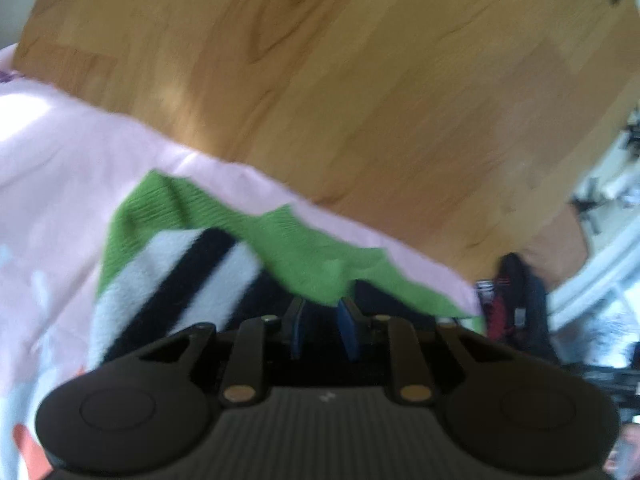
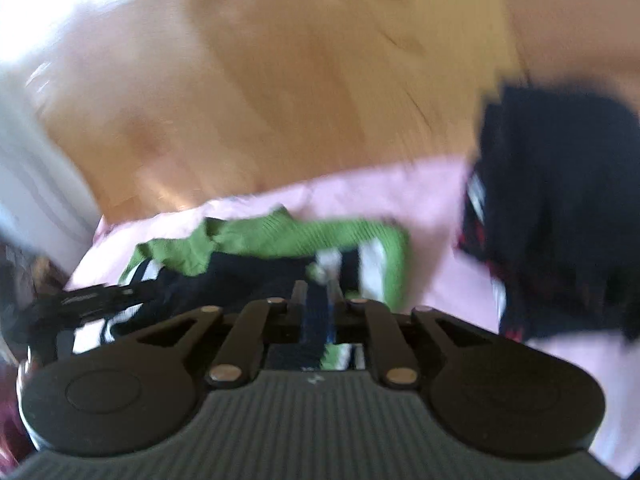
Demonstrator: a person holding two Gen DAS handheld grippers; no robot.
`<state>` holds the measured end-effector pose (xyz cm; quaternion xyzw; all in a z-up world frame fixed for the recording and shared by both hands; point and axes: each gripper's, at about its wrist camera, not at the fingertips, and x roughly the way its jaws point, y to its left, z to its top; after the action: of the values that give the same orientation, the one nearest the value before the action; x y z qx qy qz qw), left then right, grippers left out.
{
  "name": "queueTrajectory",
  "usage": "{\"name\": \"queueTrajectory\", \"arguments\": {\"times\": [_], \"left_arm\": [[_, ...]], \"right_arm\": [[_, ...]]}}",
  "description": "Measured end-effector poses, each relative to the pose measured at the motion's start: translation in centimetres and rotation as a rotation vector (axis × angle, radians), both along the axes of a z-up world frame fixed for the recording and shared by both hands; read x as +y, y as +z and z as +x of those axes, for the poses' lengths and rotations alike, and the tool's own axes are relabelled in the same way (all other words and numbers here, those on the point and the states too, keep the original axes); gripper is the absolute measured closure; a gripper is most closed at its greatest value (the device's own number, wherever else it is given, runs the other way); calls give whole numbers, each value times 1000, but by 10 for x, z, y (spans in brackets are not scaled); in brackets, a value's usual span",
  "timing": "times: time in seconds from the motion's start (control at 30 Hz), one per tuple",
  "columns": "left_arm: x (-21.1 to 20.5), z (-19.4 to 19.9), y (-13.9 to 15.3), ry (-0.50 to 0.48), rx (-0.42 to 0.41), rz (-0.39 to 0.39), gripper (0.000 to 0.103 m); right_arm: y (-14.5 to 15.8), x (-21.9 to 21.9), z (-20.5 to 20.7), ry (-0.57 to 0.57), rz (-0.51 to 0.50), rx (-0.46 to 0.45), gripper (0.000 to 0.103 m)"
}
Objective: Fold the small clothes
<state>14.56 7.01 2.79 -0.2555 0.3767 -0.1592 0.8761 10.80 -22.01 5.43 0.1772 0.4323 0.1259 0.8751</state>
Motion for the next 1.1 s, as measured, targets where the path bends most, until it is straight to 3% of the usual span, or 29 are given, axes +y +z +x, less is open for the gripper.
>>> {"name": "queueTrajectory", "arguments": {"times": [0.1,0.17,0.2,0.27,0.33,0.43,0.5,0.6,0.73,0.93,1.0,1.07,1.1], "left_arm": [[-15,0,0,-73,-5,20,85],[-27,5,-10,-109,42,69,85],[-32,9,-18,-118,78,92,87],[-35,11,-27,-117,66,100,88],[-32,11,-28,-112,76,86,88],[-31,10,-28,-111,79,75,87],[-24,11,-24,-103,87,41,80],[4,4,-5,-2,23,-24,68],[57,-11,11,160,-37,-124,64],[105,-13,2,299,8,-181,61],[107,-11,-2,303,32,-189,61],[100,-8,-3,277,45,-179,60],[95,-6,-3,259,50,-167,59]], "right_arm": [[-18,-15,-9,-56,103,70,85],[-24,-19,-15,-71,158,89,78],[-29,-18,-15,-72,170,99,73],[-34,-15,-13,-75,165,120,74],[-36,-14,-13,-75,181,125,92],[-17,-9,-19,-54,156,54,96],[0,-2,-19,-32,153,-1,96],[24,21,-14,29,174,-64,96],[43,89,6,193,186,-99,98],[18,204,44,449,205,-7,93],[12,198,54,431,263,17,92],[12,176,55,391,297,-23,86],[14,162,52,354,282,-50,75]]}}
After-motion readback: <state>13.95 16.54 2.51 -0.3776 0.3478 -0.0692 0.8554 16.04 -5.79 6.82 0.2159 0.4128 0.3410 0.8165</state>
